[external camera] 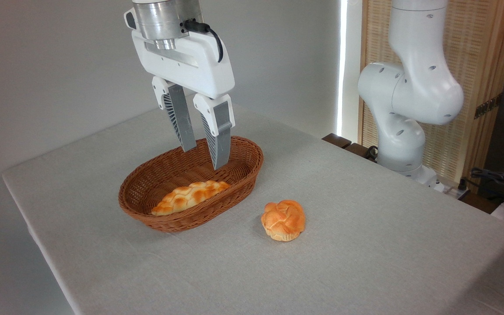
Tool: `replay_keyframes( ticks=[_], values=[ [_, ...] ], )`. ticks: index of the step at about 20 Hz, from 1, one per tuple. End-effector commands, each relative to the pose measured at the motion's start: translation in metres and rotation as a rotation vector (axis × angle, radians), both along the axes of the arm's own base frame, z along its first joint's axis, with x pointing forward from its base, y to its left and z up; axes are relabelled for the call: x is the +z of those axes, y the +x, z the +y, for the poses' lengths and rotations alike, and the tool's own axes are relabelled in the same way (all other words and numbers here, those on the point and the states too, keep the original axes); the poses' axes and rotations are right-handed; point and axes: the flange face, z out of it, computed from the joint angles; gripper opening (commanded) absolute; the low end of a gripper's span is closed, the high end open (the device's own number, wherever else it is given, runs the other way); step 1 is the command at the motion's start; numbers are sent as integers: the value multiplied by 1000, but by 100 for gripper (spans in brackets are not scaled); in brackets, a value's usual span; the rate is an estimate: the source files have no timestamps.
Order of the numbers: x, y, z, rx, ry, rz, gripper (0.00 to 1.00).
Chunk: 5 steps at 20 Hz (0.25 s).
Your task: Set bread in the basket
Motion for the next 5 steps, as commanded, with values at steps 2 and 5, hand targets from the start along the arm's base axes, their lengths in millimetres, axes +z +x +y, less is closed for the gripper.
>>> replay_keyframes(
  ticks=[2, 5],
  values=[
    [4, 4, 2, -13, -14, 2, 100],
    [5, 4, 11, -7, -13, 0, 100]
  ],
)
